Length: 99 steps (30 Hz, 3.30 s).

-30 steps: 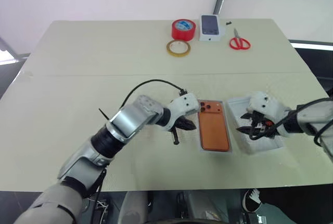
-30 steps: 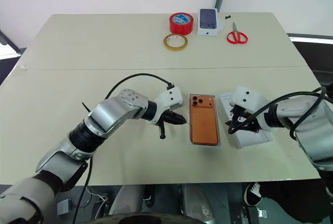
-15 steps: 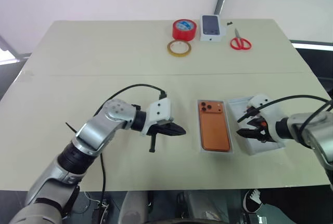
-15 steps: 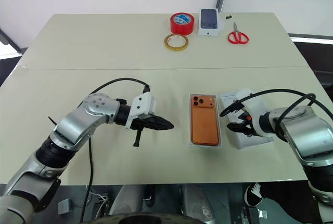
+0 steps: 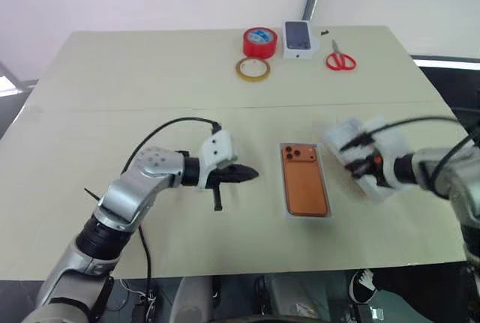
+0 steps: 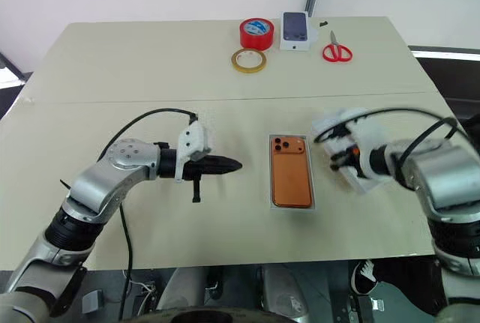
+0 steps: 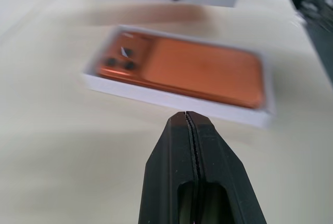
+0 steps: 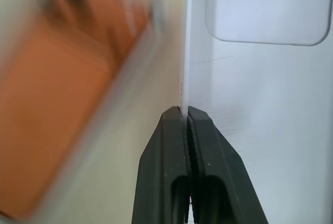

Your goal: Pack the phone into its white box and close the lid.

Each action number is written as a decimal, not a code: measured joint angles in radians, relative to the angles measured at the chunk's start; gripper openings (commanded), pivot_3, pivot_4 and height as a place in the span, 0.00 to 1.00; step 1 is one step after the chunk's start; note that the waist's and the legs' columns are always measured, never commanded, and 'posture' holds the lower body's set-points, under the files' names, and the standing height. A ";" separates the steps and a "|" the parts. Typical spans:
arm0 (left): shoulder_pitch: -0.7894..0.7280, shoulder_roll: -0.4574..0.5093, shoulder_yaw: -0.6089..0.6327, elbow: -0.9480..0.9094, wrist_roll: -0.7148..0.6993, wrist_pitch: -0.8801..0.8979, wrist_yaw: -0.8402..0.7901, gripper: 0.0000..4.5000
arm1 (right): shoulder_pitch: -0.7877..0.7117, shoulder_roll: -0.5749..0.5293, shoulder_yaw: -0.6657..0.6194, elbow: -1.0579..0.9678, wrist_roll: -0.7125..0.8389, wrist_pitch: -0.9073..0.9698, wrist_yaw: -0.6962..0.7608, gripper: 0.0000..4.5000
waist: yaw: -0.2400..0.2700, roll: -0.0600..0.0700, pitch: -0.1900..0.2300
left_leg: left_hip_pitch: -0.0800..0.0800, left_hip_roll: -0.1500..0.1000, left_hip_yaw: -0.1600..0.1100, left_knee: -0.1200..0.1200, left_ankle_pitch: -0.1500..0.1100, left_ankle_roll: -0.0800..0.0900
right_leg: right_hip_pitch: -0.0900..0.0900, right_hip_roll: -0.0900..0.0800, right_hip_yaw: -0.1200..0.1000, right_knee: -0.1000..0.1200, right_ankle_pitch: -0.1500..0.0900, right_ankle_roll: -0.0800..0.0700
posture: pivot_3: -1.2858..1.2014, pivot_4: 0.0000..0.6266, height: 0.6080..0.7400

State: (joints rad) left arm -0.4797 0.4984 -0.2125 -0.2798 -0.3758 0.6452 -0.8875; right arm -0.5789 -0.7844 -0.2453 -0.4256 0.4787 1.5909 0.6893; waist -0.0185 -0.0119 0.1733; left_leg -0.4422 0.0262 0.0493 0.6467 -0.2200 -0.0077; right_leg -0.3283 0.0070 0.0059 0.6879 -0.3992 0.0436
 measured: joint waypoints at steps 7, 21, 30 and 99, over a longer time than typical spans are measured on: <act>0.011 0.062 0.111 0.035 -0.030 0.026 0.022 0.00 | -0.063 0.190 -0.121 0.202 0.786 -0.006 -0.390 0.01 | 0.006 0.000 0.000 | -0.001 0.000 0.001 0.001 0.000 0.000 | 0.000 -0.001 0.000 -0.001 0.000 0.000 | 0.52 0.24 1.00; 0.042 0.083 0.034 0.030 -0.004 -0.029 -0.021 0.00 | 0.306 0.455 0.222 -0.030 1.474 -0.682 -1.420 0.14 | 0.005 -0.002 0.000 | -0.005 -0.001 0.002 0.002 0.000 0.001 | -0.004 -0.002 0.000 0.000 0.001 0.002 | 0.52 0.24 1.00; -0.001 -0.044 -0.135 0.013 0.041 -0.044 -0.023 0.00 | 0.149 -0.079 0.204 0.060 1.478 -0.463 -1.137 0.80 | 0.004 0.002 0.002 | -0.004 0.000 0.004 0.000 -0.001 0.002 | -0.005 0.000 0.003 0.000 0.001 0.002 | 0.52 0.24 1.00; -0.123 -0.248 -0.240 0.169 0.193 0.082 0.106 0.00 | 0.339 -0.364 0.364 -0.090 -0.073 -0.635 0.026 0.01 | 0.010 0.002 0.001 | -0.002 -0.001 0.004 0.001 0.001 -0.001 | -0.002 0.000 0.004 -0.001 0.001 0.002 | 0.52 0.24 1.00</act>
State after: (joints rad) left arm -0.6028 0.2504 -0.4526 -0.1104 -0.1825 0.7273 -0.7818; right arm -0.2395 -1.1479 0.1186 -0.5152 0.4054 0.9556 0.7155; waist -0.0089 -0.0097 0.1745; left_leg -0.4444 0.0255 0.0536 0.6479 -0.2194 -0.0084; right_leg -0.3307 0.0066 0.0102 0.6870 -0.3983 0.0454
